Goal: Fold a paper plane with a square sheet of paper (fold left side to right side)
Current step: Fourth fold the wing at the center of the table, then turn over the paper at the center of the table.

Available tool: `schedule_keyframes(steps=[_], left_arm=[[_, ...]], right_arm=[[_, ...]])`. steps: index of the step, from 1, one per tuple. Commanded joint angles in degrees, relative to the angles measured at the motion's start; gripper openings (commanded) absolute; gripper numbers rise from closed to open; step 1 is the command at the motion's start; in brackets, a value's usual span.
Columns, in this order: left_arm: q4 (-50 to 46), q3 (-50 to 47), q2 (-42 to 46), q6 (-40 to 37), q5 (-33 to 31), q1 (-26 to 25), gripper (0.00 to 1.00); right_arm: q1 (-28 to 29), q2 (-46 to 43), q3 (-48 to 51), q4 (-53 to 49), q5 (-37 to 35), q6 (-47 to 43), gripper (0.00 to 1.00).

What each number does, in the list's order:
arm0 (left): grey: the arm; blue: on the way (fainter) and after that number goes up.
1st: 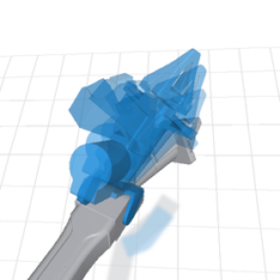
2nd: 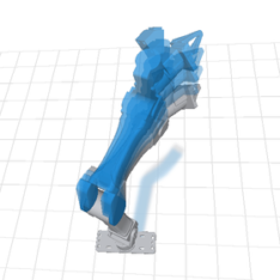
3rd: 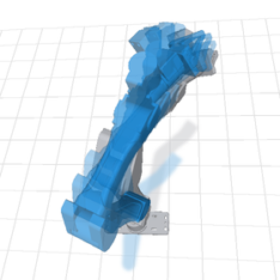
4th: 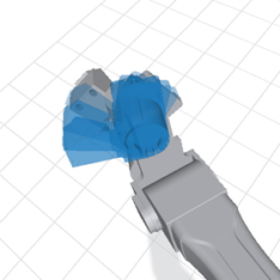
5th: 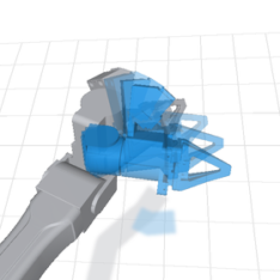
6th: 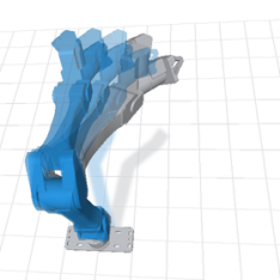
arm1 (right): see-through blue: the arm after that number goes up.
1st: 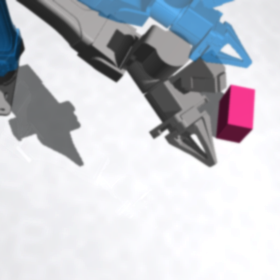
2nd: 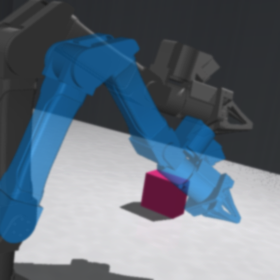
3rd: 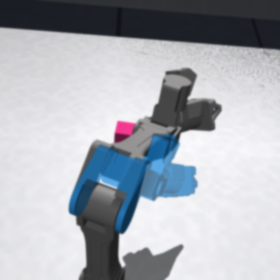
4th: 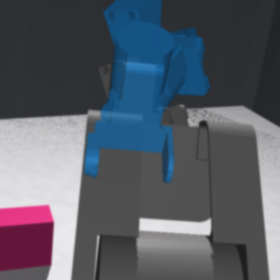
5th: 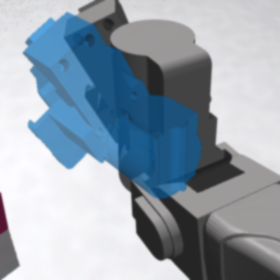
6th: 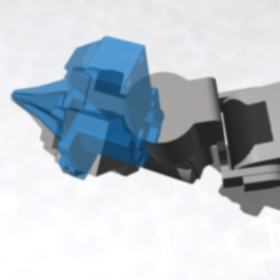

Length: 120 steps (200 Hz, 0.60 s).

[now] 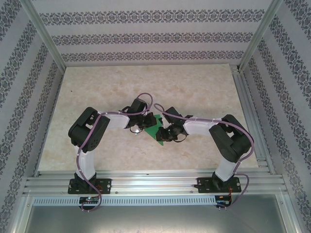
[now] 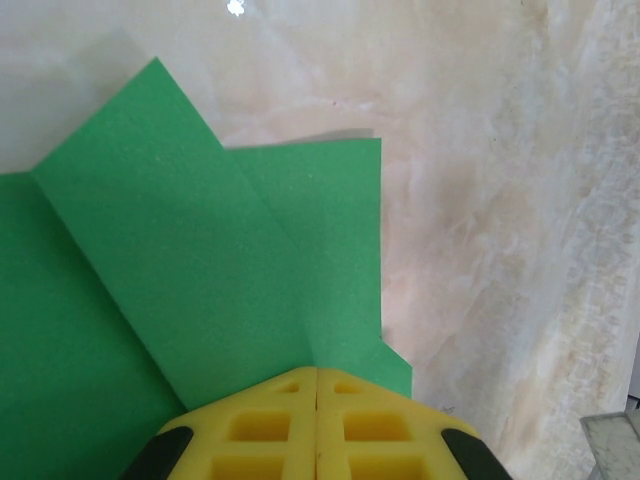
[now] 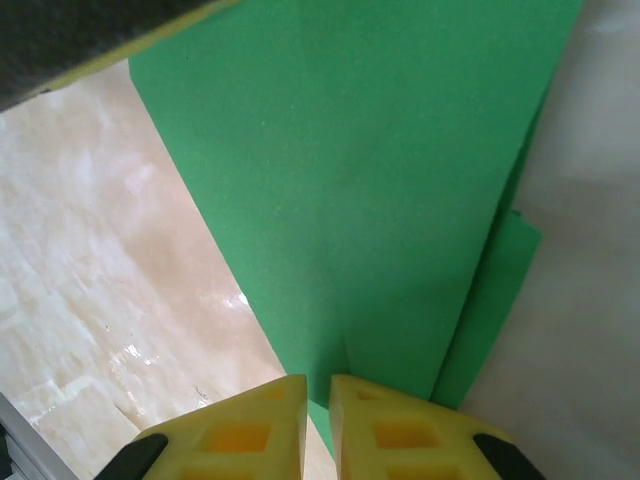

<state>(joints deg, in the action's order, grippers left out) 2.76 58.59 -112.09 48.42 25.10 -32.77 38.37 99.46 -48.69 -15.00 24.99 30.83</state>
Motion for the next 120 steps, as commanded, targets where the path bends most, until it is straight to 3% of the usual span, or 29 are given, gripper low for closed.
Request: schedule_keyframes(steps=[1, 47, 68, 93, 120], left_arm=[[-6.95, -0.43, -3.23, -2.08, -6.15, 0.08, 0.07], [-7.68, 0.50, -2.92, -2.25, -5.72, 0.03, 0.08], [-7.15, 1.19, -1.38, -1.88, -3.60, 0.04, 0.13], [-7.42, 5.00, 1.84, -1.69, 1.91, 0.22, 0.21], [-12.92, 12.65, 5.67, -3.18, 5.44, 1.65, 0.30]], right_arm=[[-0.01, -1.93, 6.35, -1.06, -1.87, 2.27, 0.16], [1.13, -8.14, 11.59, -3.85, -1.36, 3.27, 0.16], [-0.50, -12.52, 9.90, -7.19, -1.35, 2.10, 0.18], [-5.40, -18.89, 7.22, -7.57, -0.42, 1.27, 0.32], [-10.03, -19.77, 4.58, -4.23, 1.82, 0.98, 0.41]])
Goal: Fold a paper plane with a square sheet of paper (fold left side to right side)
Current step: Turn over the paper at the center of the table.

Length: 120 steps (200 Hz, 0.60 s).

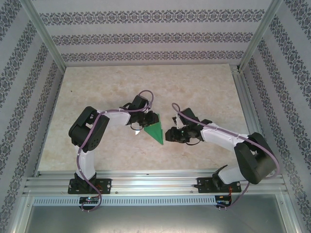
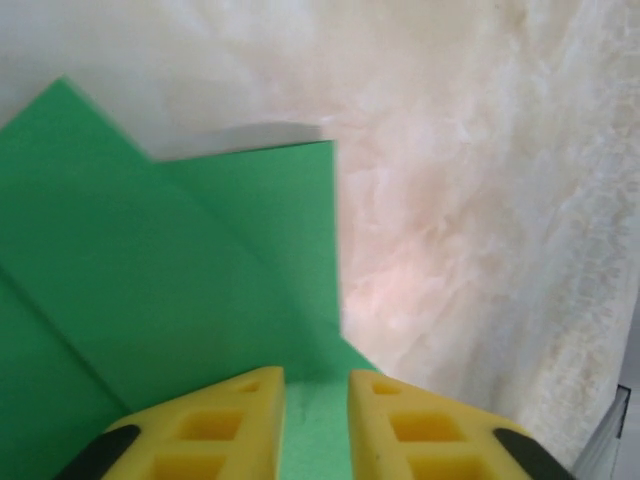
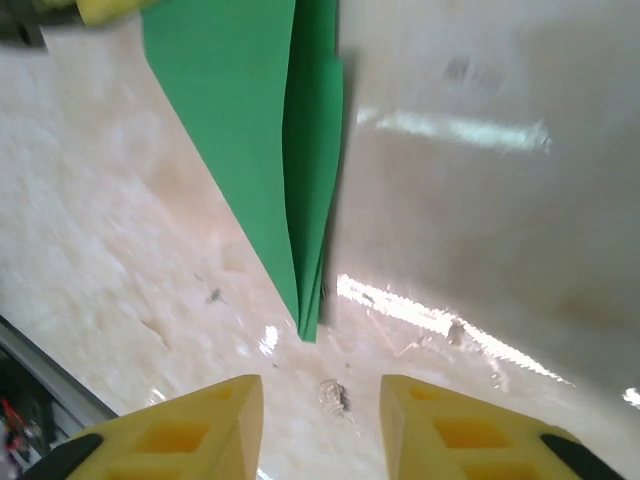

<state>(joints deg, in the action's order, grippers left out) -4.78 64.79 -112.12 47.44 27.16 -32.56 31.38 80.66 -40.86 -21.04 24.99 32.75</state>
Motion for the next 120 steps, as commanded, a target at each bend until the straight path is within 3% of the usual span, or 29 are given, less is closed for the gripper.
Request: schedule_keyframes(steps=[1, 27, 50, 82, 120], left_arm=[[-5.66, 6.73, 5.86, -2.32, 3.45, 1.48, 0.31], [-10.49, 9.48, 11.68, -4.25, 2.98, 3.55, 0.46], [-12.26, 4.85, 18.61, -5.03, 0.75, 5.99, 0.55], [-9.41, -7.68, 27.57, -3.48, 0.34, 9.74, 0.60], [-8.91, -18.28, 33.58, -3.49, 0.11, 12.08, 0.61]], right_arm=[[-3.14, -0.96, -3.34, 1.93, 1.91, -0.90, 0.42], [-4.13, 1.90, -4.76, 9.86, 2.78, 0.94, 0.49], [-4.40, 7.29, -6.32, 14.47, 4.19, 1.85, 0.50], [-4.02, 13.82, -7.25, 19.85, 6.29, 3.37, 0.50], [-3.52, 19.50, -9.37, 21.56, 7.97, 3.37, 0.43]])
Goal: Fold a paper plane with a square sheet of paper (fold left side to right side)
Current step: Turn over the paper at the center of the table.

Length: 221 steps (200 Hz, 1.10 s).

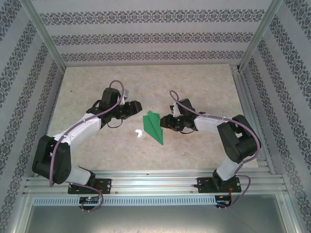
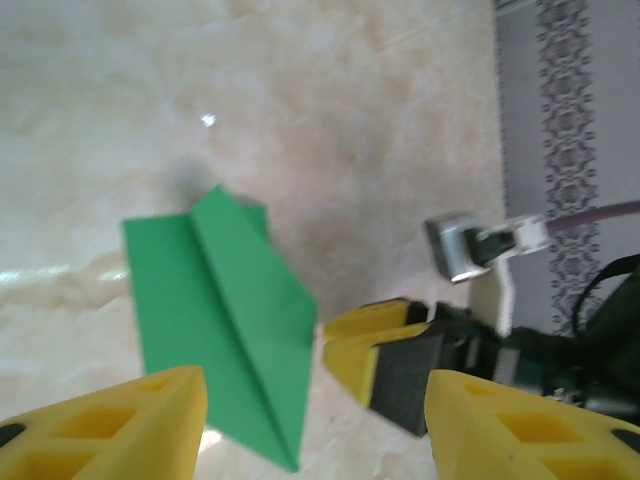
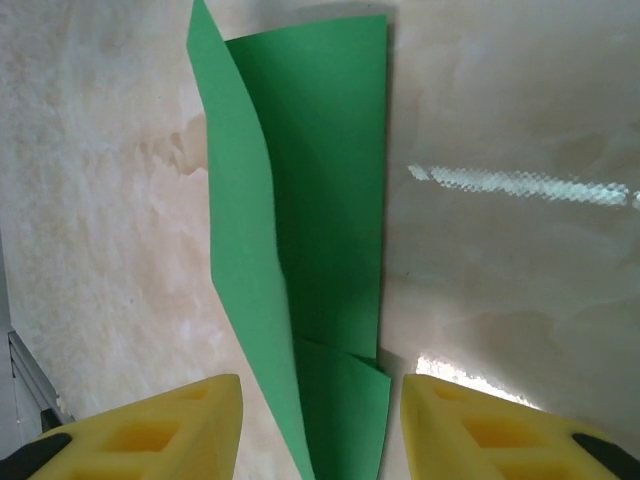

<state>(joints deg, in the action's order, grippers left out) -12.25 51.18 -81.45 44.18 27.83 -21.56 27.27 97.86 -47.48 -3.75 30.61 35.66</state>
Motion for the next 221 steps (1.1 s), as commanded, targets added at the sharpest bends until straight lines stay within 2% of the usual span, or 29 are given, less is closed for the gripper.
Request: schedule_keyframes(steps=[1, 22, 43, 90, 112, 135, 158, 199, 221], left_arm=[[-1.45, -4.81, 3.03, -0.24, -0.53, 1.09, 0.61], [-1.21, -7.58, 4.36, -0.30, -0.67, 1.31, 0.61], [-0.95, -9.17, 5.04, -0.25, -0.63, 1.43, 0.62], [-0.98, -9.55, 4.84, -1.28, 0.36, 1.43, 0.62], [-0.26, -9.78, 5.03, -0.88, 1.40, 1.40, 0.63], [1.60, -10.17, 6.26, 1.06, 2.50, 1.45, 0.69], [7.64, -11.05, 8.55, 5.47, 5.39, 1.44, 0.74], [27.70, -12.83, 8.90, 17.11, 9.87, 0.57, 0.63], [29.91, -10.43, 7.21, 17.30, 9.03, -1.57, 0.63]], right_arm=[[0.59, 2.40, -2.81, 4.27, 2.35, 0.46, 0.43], [0.68, 5.18, -3.71, 4.48, 2.43, 0.38, 0.38], [0.66, 7.43, -4.00, 6.25, 4.08, 1.15, 0.29], [0.69, 6.38, -3.02, 8.76, 6.57, 3.01, 0.00], [0.34, 3.09, -2.06, 8.99, 6.72, 3.91, 0.00], [-0.09, -1.30, -0.98, 9.03, 7.00, 5.24, 0.00], [-0.71, -6.52, -0.25, 7.70, 6.92, 5.98, 0.00], [-1.51, -12.93, 0.19, 4.46, 7.29, 6.89, 0.00], [-1.52, -14.86, 1.10, 6.27, 8.03, 9.62, 0.00]])
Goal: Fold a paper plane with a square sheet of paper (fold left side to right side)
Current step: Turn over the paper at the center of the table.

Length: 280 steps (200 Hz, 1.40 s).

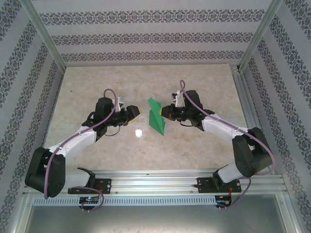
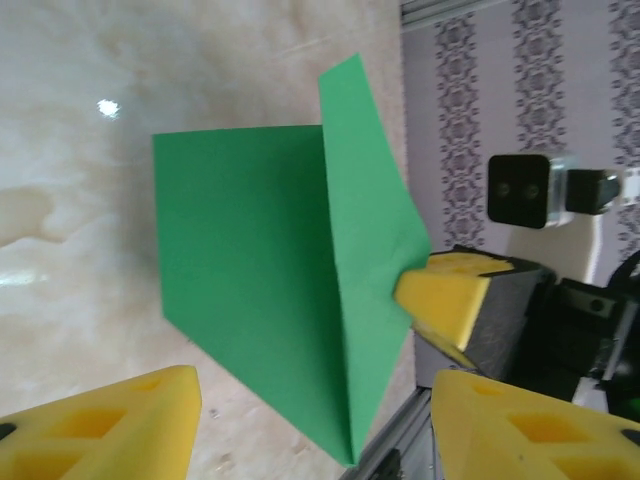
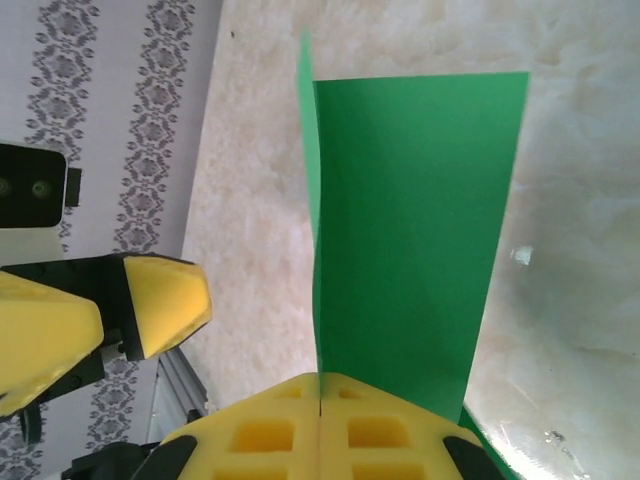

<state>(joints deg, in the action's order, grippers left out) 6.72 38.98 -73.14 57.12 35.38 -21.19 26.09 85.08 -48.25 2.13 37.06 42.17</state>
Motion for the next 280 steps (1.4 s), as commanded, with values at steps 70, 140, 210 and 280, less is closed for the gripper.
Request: schedule_keyframes(steps=[70, 140, 210, 280], left_arm=[[20.77, 3.98, -9.96, 9.10, 0.12, -6.02, 0.60], [22.89, 5.51, -12.97, 9.80, 0.04, -7.71, 0.52], [22.00, 5.78, -12.33, 9.34, -0.24, -7.75, 0.32], [20.29, 5.98, -11.39, 8.21, -0.40, -7.81, 0.11]], right_arm=[[-0.33, -5.60, 4.03, 7.97, 5.28, 12.22, 0.00], [0.70, -6.22, 5.14, 12.05, 7.06, 16.60, 0.00], [1.16, -6.06, 6.36, 15.00, 7.17, 19.09, 0.00], [0.39, -6.74, 6.68, 13.79, 7.06, 18.33, 0.00]])
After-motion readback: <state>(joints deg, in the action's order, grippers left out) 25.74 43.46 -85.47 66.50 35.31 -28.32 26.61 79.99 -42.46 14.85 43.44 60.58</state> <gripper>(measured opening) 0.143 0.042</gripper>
